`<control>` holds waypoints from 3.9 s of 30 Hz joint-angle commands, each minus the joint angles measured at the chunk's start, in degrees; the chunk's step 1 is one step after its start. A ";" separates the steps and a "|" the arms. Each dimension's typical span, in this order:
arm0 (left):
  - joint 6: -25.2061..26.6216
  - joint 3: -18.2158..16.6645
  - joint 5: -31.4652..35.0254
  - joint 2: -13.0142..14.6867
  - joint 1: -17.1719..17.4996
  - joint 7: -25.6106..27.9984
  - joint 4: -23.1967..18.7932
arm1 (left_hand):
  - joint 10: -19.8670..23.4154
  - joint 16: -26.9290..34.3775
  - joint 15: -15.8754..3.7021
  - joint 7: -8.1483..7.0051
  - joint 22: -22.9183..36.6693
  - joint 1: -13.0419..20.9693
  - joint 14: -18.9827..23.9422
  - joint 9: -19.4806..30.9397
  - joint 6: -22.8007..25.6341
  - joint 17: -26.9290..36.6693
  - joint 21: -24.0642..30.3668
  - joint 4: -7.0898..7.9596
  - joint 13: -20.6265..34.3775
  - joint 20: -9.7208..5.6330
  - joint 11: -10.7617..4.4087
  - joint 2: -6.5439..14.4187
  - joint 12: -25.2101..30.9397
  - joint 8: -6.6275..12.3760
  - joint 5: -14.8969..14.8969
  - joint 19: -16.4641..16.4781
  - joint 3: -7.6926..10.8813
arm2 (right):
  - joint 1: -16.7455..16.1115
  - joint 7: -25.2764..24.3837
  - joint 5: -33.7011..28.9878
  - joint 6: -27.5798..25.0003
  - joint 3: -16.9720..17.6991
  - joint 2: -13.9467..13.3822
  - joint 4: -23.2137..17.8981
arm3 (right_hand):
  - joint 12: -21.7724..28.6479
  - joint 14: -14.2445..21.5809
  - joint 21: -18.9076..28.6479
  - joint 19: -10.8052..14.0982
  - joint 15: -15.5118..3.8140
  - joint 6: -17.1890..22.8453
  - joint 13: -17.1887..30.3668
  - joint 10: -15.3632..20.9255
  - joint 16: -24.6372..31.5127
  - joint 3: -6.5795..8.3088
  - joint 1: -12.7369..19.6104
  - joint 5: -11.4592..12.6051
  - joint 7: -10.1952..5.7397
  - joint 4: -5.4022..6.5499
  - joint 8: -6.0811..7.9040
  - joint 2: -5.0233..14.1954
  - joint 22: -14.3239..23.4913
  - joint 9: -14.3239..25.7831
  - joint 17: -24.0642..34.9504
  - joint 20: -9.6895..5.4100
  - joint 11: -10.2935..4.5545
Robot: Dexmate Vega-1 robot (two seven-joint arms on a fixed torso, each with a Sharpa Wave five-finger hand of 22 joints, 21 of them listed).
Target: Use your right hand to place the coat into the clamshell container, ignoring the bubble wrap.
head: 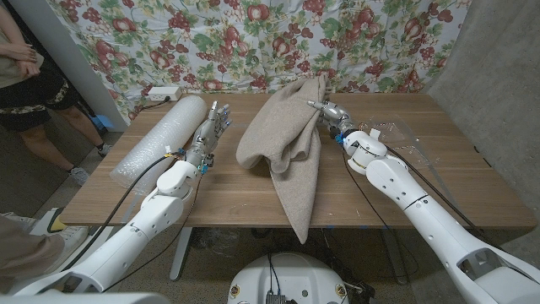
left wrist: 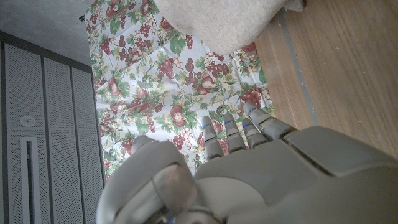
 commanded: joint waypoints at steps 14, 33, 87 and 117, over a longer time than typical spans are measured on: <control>0.12 -0.12 -0.28 0.16 -0.20 -0.60 0.56 | 0.34 0.09 -3.56 0.14 0.21 -0.57 -0.82 0.30 0.38 0.22 0.35 -0.07 0.11 -3.25 0.00 0.11 0.41 -0.34 -0.12 -0.50 -0.28 | 2.13 0.91 -0.50 0.49 1.24 -1.24 -0.36 | -0.54 7.18 1.13 -0.30 -7.51 7.62 0.63 0.57 -0.11 6.68 3.03 1.02 0.09 0.42 -0.06 2.18 0.12 6.40 0.44 -0.18 -0.22; -0.14 -0.17 -0.45 0.24 -0.49 -1.29 0.75 | -0.14 0.04 -3.63 0.18 0.21 -0.61 -1.14 0.30 0.43 0.22 0.36 -0.09 0.11 -3.38 -0.05 0.13 0.20 -0.38 -0.15 -0.54 -0.28 | 3.40 1.20 -0.36 -0.97 2.05 -2.96 -1.56 | -0.97 7.41 1.91 -0.47 -7.62 7.70 1.04 0.82 -0.19 7.54 2.80 1.35 0.27 0.38 -0.35 1.91 0.17 6.62 0.84 -0.18 -0.15; -0.73 0.12 0.23 -0.30 0.53 -0.01 -0.83 | -0.16 0.12 -3.69 0.10 0.20 -0.64 -1.33 0.30 0.66 0.22 0.38 -0.20 0.11 -3.43 -0.07 0.18 0.21 -0.41 -0.23 -0.58 -0.24 | 5.38 -0.44 1.07 -3.39 6.58 -7.87 -6.85 | -2.22 7.88 4.09 -1.12 -7.61 8.06 1.88 1.34 -0.25 9.31 2.24 1.85 0.34 0.33 -1.15 1.22 0.21 7.28 2.02 -0.26 0.08; -0.96 0.63 0.80 -0.71 0.71 0.48 -1.94 | 0.05 0.16 -3.75 0.11 0.20 -0.64 -1.35 0.31 0.76 0.21 0.40 -0.27 0.11 -3.47 -0.25 0.22 0.28 -0.42 -0.26 -0.59 -0.21 | 6.58 -0.54 1.34 -4.17 8.59 -10.22 -9.10 | -2.81 7.95 5.26 -1.58 -7.58 8.32 2.37 1.46 -0.33 10.01 2.02 2.01 0.28 0.30 -1.59 0.96 0.18 7.63 2.62 -0.27 0.07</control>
